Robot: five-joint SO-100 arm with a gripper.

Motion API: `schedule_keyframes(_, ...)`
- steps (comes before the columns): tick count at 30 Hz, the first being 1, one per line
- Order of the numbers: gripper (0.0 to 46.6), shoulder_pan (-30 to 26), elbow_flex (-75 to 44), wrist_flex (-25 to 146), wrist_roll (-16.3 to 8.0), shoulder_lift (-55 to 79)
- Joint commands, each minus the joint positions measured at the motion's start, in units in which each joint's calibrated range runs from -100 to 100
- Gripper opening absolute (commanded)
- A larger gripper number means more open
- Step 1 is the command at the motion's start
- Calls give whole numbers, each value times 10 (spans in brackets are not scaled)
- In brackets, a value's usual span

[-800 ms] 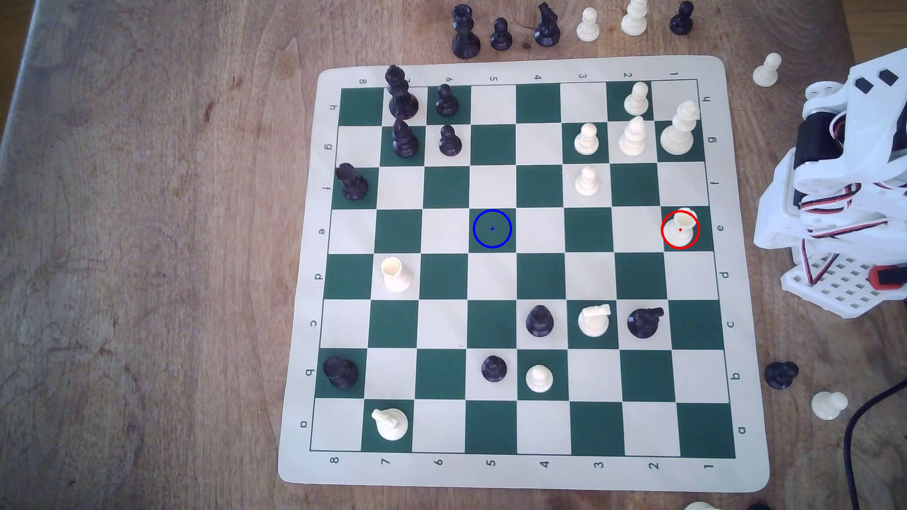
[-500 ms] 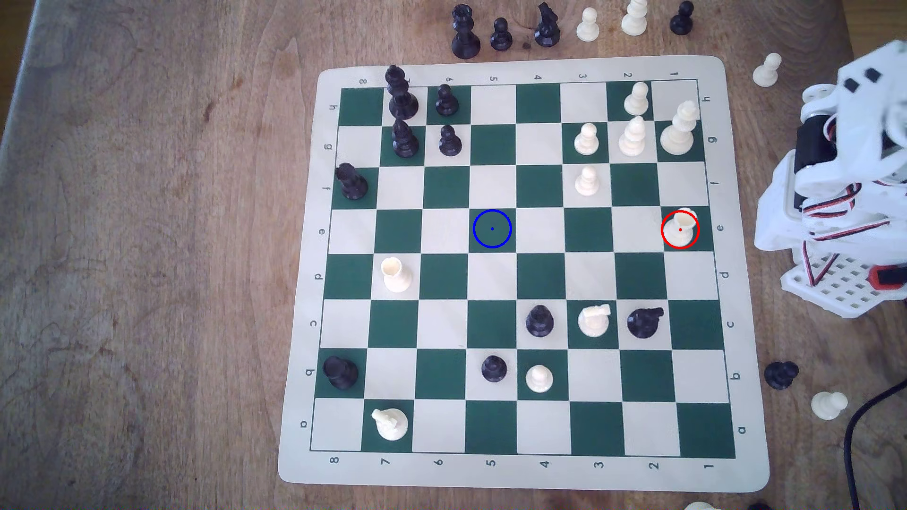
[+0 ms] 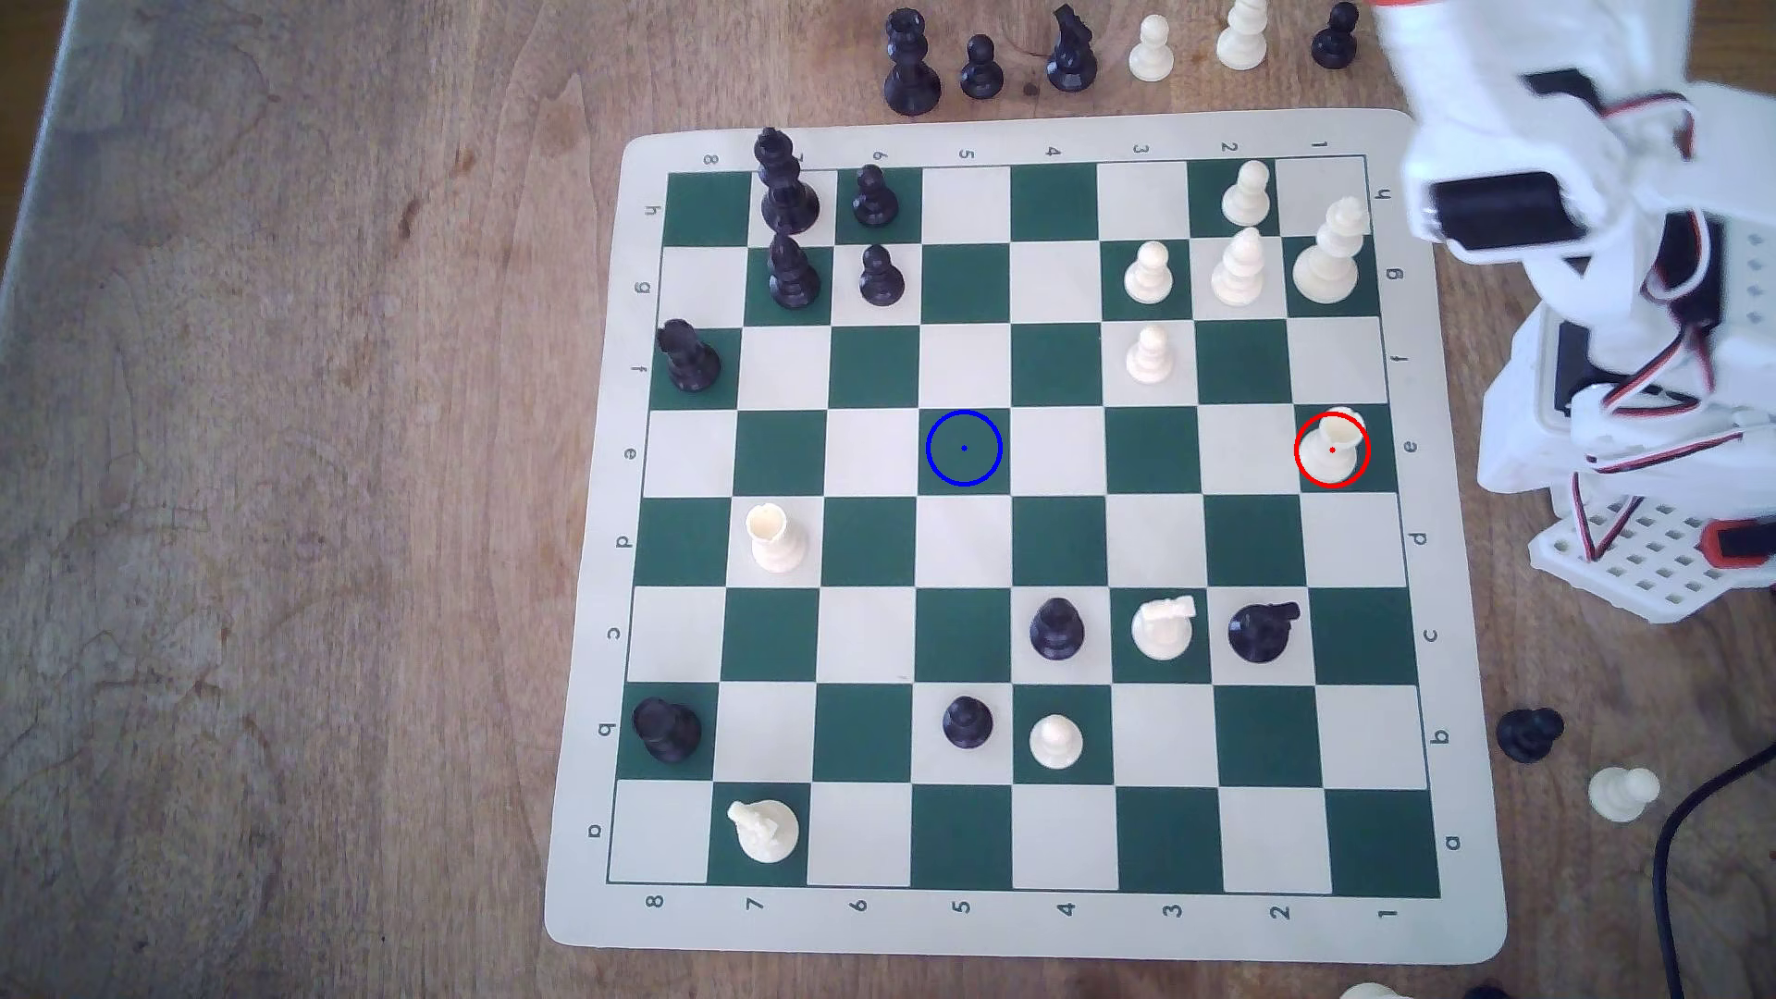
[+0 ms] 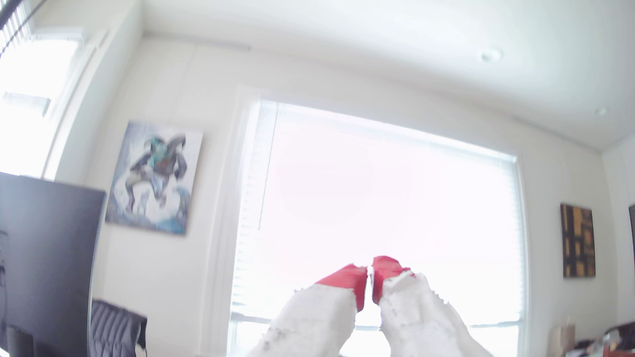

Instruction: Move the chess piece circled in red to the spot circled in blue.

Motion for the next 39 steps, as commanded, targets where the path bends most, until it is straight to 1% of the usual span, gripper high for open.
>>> schedule_keyframes(1,6,5,-100,209,-37,-2)
schedule_keyframes(2,7,5,-107,244,-58,-2)
schedule_keyframes(3,5,5,-117,282,-65,-1)
schedule_keyframes(4,3,6,-133,325,-65,-1)
schedule_keyframes(5,3,13,-168,426,-65,-1)
schedule_keyframes(9,2,39,-253,667,-68,-1)
schedule_keyframes(12,3,50,-273,746,-68,-1)
schedule_keyframes(13,3,53,-289,798,-69,-1)
schedule_keyframes(14,26,59,-298,830,-71,-1)
schedule_keyframes(15,36,58,-301,848,-71,-1)
schedule_keyframes(17,28,57,-306,883,-72,-1)
schedule_keyframes(20,41,48,-313,979,-76,0)
schedule_keyframes(22,41,47,-311,1048,-86,15)
schedule_keyframes(23,50,47,-311,1063,-92,21)
schedule_keyframes(24,66,47,-309,1079,-94,27)
schedule_keyframes(25,86,41,-309,1088,-102,34)
schedule_keyframes(26,112,30,-312,1100,-109,45)
schedule_keyframes(27,155,16,-314,1110,-122,67)
schedule_keyframes(30,199,9,-301,1114,-128,74)
schedule_keyframes(32,197,9,-285,1110,-132,86)
schedule_keyframes(35,177,16,-291,1098,-133,154)
schedule_keyframes(39,190,0,-277,1045,-136,246)
